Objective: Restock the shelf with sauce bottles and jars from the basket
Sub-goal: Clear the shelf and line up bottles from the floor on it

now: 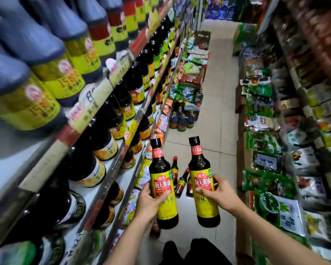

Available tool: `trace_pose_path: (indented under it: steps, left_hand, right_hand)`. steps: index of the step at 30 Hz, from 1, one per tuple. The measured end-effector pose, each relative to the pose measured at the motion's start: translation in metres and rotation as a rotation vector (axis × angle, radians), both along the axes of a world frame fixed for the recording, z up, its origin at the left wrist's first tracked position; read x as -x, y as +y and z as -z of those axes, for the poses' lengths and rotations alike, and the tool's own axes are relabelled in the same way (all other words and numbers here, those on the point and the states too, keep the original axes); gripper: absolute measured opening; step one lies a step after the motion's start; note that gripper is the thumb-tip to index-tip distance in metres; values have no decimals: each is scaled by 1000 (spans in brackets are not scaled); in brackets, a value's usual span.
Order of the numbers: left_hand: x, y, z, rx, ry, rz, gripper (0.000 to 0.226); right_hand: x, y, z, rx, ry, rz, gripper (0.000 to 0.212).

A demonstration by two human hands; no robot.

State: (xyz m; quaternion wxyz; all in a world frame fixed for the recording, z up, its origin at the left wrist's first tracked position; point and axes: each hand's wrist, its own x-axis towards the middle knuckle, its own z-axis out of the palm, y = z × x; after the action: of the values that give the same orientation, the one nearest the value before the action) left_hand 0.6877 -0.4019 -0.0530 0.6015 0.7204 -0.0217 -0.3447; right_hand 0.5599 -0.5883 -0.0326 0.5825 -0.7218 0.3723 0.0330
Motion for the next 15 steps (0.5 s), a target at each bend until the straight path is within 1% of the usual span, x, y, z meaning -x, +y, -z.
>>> trace_pose_path:
  steps: [4, 7, 11, 15]
  left_hand:
    - [5, 8, -26, 33, -61, -23, 45]
    - [8, 11, -39, 16, -103, -72, 56]
    - [22, 10, -56, 13, -165, -219, 51]
    - [43, 8, -72, 23, -202, -394, 47]
  right_hand:
    - [-12, -6, -26, -5, -86, -87, 62]
    - [-26, -15, -41, 8, -162, -187, 62]
    - [-44, -28, -58, -15, -251, -323, 68]
    - [-60, -31, -71, -52, -345, -448, 58]
